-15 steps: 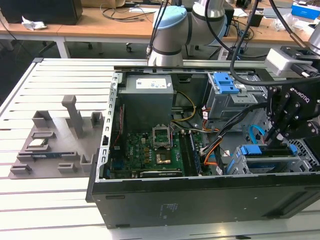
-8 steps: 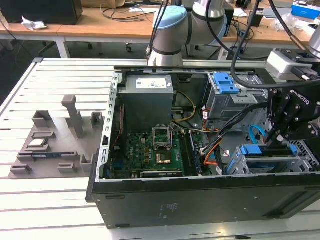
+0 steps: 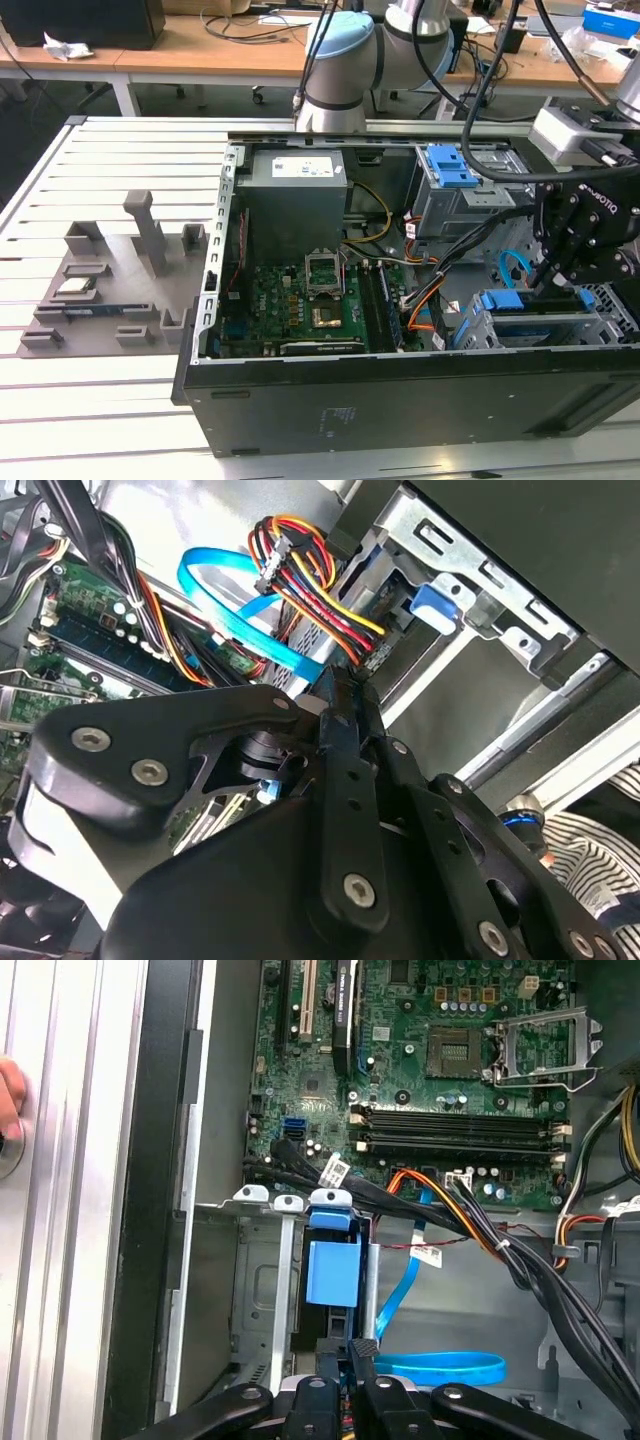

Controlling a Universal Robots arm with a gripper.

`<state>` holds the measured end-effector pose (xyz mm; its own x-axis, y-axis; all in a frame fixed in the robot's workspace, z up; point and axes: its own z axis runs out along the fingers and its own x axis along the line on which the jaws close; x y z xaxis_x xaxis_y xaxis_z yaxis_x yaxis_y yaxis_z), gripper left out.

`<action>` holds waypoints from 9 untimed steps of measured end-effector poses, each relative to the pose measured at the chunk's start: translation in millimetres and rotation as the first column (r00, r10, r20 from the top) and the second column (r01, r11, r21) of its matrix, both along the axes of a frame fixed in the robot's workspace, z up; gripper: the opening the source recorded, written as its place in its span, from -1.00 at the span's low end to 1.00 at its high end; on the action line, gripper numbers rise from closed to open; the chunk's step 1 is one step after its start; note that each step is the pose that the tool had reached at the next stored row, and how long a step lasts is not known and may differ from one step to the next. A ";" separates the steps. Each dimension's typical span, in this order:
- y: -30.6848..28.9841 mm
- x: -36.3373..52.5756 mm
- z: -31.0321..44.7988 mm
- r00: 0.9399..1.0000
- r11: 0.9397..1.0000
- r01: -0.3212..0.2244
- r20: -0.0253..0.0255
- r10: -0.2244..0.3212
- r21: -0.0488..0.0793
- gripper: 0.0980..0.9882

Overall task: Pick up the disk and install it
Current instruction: 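Insert the second disk wire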

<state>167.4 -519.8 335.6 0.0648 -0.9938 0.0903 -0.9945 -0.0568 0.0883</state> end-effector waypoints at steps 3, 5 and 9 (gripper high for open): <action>0.1 0.1 -0.2 1.000 1.000 0.000 0.000 0.000 0.000 -0.69; 0.0 0.0 4.5 1.000 1.000 0.000 0.000 0.000 0.001 -0.69; 2.3 -0.1 21.1 1.000 1.000 0.000 0.000 0.000 0.000 -0.72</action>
